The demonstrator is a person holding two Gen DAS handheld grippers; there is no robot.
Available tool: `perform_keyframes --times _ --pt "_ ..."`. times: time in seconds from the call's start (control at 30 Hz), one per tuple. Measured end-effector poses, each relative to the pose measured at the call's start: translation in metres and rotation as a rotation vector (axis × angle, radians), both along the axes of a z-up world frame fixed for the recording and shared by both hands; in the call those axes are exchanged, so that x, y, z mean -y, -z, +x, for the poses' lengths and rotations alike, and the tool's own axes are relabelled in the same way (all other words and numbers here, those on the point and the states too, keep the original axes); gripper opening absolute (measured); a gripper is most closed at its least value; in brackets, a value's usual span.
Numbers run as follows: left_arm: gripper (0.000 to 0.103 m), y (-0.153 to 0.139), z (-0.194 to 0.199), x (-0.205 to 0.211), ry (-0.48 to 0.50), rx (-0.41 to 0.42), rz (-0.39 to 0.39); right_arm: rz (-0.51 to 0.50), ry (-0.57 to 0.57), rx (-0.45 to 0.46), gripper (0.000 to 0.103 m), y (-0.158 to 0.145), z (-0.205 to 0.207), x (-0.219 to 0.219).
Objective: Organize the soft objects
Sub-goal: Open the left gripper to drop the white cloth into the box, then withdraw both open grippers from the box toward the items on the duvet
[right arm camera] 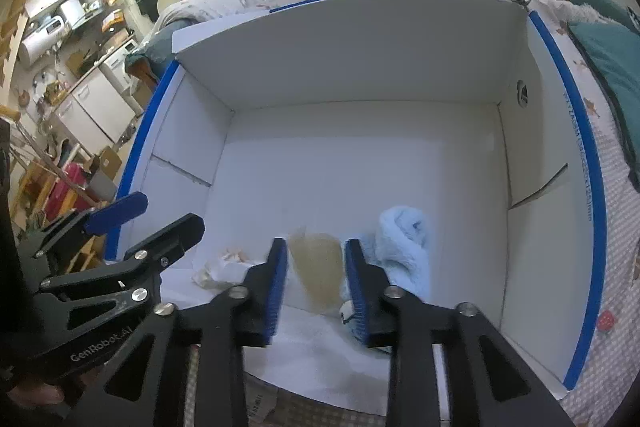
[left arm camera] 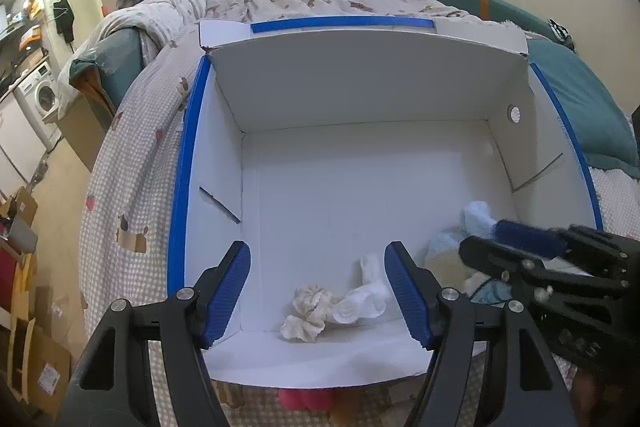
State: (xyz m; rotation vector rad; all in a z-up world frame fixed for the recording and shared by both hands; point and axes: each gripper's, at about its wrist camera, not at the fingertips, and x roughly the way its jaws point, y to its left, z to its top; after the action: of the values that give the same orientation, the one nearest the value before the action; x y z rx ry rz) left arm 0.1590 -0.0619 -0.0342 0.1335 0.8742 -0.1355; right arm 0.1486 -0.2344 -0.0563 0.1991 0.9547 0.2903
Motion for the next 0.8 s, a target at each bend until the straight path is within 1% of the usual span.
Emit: perform_keyframes --times 0.03,0.07,0.1,0.13,0.2,0.47,0.67,0.8 --pt "0.069 0.0 0.001 -0.002 -0.012 0.001 0.002 0.0 0.0 0.0 0.071 0.0 0.0 0.0" --pt "0.069 0.0 0.001 -0.003 -0.015 -0.002 -0.005 -0.001 0.023 0.013 0.076 -0.002 -0.001 0.003" --pt "0.069 0.0 0.002 -0.004 -0.019 -0.009 -0.014 0.005 0.038 0.025 0.079 -0.004 -0.002 0.005" --pt "0.069 0.0 0.003 -0.006 -0.026 -0.013 -0.018 0.025 0.047 0.034 0.079 -0.007 -0.001 0.009" --pt "0.069 0.0 0.003 -0.007 -0.035 -0.008 -0.017 0.03 0.054 0.033 0.079 -0.007 -0.001 0.01" --pt "0.069 0.0 0.002 -0.006 -0.032 -0.005 -0.01 0.011 0.048 0.026 0.079 -0.006 -0.002 0.009" --pt "0.069 -0.001 0.001 -0.006 -0.034 -0.003 -0.012 0.015 0.072 0.026 0.079 -0.007 -0.001 0.014" --pt "0.069 -0.006 -0.005 -0.009 -0.033 0.013 -0.011 0.014 0.082 0.028 0.079 -0.009 -0.005 0.017"
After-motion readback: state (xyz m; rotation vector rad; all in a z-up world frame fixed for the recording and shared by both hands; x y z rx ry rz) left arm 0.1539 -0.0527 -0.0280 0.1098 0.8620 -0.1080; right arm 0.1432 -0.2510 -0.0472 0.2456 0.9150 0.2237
